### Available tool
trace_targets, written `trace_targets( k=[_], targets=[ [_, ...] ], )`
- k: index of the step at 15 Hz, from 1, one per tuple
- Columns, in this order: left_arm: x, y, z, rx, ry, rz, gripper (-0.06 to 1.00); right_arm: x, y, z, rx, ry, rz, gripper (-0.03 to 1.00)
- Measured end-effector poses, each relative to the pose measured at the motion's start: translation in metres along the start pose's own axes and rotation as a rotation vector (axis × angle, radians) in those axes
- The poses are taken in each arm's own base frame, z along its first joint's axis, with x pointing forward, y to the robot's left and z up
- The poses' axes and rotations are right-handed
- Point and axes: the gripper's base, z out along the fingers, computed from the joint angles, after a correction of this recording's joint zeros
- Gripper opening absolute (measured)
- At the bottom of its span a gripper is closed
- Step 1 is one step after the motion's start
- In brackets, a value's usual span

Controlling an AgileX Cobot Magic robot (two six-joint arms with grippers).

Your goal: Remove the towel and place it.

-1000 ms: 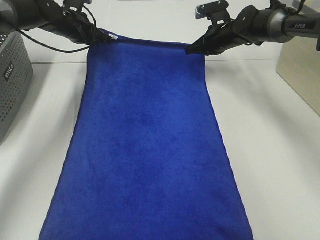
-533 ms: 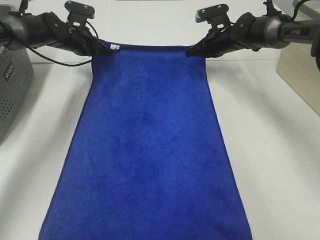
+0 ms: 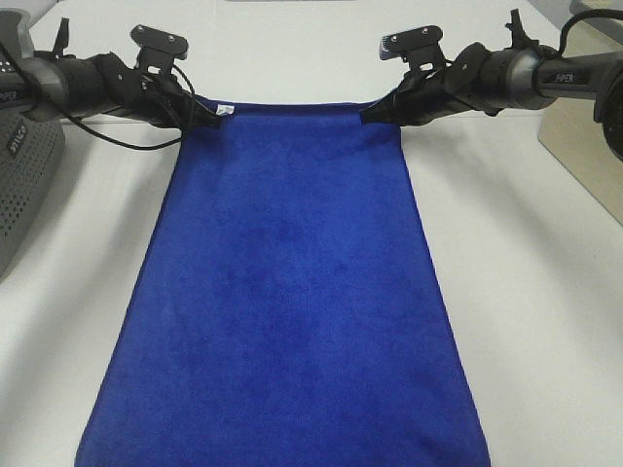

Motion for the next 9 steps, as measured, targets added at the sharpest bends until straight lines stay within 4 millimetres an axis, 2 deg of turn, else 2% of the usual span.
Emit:
trace_targets(
  k=[2,4,5,6,7,9],
  targets=[
    [0.0037,0.0000,0.0025,-0.004,-0.001,-0.001,0.03,0.0003,-0.0007,0.0009,0.008,-0.009,0.003,0.03],
    [0.0046,0.0007,0.0039,-0.014,-0.014,-0.002,0.13,0.0046,-0.0005,0.0041,0.006,-0.004,0.022,0.12],
    [0.0038,0.0012,0.0039,-0.020,-0.023,-0.002,0.22,0.0058,-0.0009,0.0053,0.011,-0.007,0.023,0.22],
    [0.0022,0.0030,0.0040,-0.036,-0.046,-0.001,0.41,0.0029,-0.0032,0.0052,0.036,-0.040,0.023,0.45],
    [0.0016,0.0034,0.0040,-0.039,-0.052,-0.002,0.50,0.0027,-0.0034,0.0052,0.038,-0.042,0.023,0.54],
    [0.0012,0.0036,0.0039,-0.042,-0.056,-0.002,0.59,0.0034,-0.0034,0.0052,0.033,-0.035,0.025,0.61]
  ],
)
